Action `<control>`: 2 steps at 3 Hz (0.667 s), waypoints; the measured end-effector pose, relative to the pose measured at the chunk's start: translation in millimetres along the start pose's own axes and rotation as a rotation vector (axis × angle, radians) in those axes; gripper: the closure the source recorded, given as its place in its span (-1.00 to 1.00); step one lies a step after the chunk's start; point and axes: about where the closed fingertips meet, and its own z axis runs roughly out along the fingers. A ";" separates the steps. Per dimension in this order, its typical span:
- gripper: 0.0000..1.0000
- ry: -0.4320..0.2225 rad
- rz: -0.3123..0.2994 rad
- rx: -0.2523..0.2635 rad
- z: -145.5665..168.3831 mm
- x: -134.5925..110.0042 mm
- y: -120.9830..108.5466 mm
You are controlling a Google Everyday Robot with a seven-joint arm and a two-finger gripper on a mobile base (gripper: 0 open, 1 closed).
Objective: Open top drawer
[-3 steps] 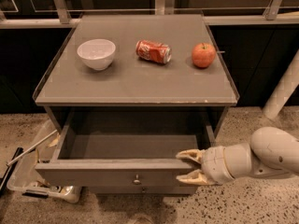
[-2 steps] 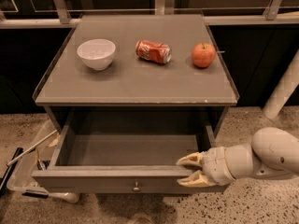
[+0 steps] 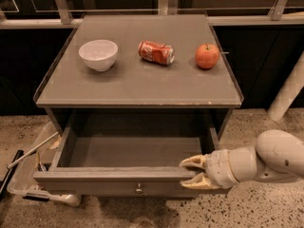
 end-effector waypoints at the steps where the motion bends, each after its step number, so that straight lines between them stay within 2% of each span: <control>1: -0.31 0.000 0.000 0.000 0.0 0.0 0.0; 2: -0.77 0.000 0.000 0.000 0.0 0.0 0.0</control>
Offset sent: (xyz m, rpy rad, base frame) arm 0.0000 0.0000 0.0000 0.0000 0.0000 0.0000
